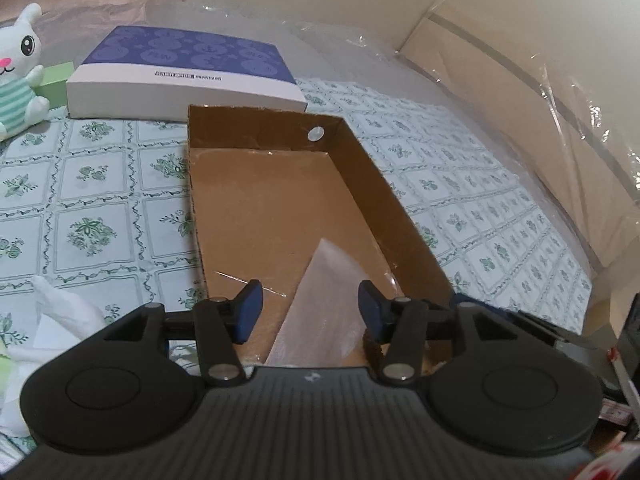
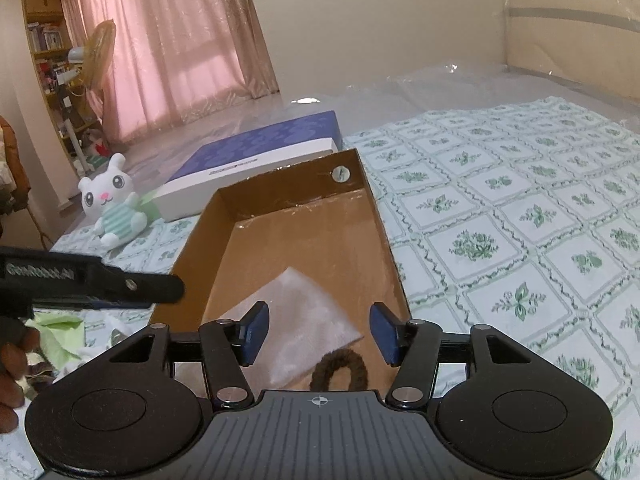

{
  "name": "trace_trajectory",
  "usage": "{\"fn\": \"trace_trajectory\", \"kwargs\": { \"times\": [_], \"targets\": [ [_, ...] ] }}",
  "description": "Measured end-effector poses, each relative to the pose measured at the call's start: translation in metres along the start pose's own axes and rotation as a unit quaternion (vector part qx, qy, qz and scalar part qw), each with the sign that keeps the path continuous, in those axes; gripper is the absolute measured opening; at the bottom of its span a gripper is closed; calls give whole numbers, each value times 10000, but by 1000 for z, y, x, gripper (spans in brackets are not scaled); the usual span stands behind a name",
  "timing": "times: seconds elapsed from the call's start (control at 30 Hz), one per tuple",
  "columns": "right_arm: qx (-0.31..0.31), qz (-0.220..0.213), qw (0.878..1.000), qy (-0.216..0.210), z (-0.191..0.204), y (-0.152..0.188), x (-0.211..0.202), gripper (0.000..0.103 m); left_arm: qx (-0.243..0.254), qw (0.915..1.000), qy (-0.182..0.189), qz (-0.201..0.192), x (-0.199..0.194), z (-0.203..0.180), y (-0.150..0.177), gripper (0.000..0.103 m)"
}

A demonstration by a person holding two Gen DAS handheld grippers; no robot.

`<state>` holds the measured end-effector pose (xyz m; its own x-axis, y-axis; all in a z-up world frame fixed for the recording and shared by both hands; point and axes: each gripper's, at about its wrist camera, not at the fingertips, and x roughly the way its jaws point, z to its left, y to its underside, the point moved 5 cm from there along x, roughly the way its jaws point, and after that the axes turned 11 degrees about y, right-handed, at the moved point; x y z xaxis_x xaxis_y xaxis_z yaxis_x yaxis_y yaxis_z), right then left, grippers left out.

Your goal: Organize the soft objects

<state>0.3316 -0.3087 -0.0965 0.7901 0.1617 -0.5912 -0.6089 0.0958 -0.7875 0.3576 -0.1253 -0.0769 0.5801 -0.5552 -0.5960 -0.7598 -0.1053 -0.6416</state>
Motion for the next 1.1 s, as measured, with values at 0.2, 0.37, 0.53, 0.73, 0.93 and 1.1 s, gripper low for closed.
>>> {"fn": "trace_trajectory", "kwargs": {
  "times": [0.2, 0.37, 0.53, 0.73, 0.93, 1.1],
  "targets": [
    [51, -38, 9999, -113, 4, 8, -19, 56, 73, 9997, -7, -224, -38, 3, 0, 48],
    [72, -70, 9998, -141, 8, 15, -30, 56, -29, 9995, -77, -292, -64, 14, 14, 48],
    [119, -9, 9999, -117, 7, 21, -30, 56, -350, 9994, 35, -78, -61, 26, 40, 47],
    [191, 20, 9998, -23, 1, 23, -27, 56, -1043, 9943, 212, -20, -35, 50, 50, 46],
    [215, -9, 9998, 48, -5, 22, -24, 56, -1174, 9924, 105, -358, -23, 62, 37, 38],
    [275, -51, 9996, 100, -9, 19, -22, 56, -373, 9983, -214, -400, -13, 45, 23, 9]
  ]
}}
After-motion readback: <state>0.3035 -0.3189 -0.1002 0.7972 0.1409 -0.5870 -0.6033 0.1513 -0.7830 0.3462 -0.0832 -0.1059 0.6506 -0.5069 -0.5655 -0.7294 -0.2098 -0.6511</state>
